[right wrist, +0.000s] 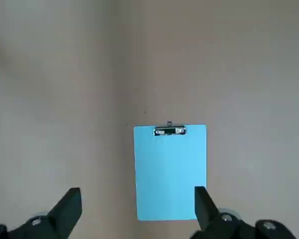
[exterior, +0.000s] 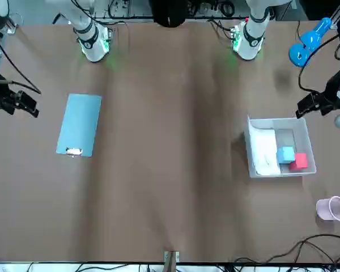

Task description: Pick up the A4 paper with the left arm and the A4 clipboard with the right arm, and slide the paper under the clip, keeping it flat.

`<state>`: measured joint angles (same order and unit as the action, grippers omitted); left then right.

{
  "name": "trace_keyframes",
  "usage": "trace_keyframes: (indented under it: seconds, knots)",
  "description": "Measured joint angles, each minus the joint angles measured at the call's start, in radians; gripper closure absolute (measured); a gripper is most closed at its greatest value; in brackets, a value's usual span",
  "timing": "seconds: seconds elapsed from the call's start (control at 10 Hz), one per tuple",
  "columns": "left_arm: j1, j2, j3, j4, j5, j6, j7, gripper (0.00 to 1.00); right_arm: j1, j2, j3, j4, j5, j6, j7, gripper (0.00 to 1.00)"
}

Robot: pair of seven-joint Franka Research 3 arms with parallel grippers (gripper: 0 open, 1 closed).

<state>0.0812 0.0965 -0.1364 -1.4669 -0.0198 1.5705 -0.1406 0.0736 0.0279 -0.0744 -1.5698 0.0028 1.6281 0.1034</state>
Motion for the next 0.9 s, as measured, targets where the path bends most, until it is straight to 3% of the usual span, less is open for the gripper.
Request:
trace_keyframes:
  seconds: [0.5,0.9]
  knots:
    - [0.012,0.008,-0.002,-0.003,0.000,0.000,0.003,0.00,-0.001,0.000,-0.001,0.000,0.000,0.000,0.000,0.00]
    - [-0.053,0.096,-0.021,-0.008,0.091,0.018,-0.060,0.00,-0.001,0.000,-0.001,0.000,0.000,0.000,0.000,0.00]
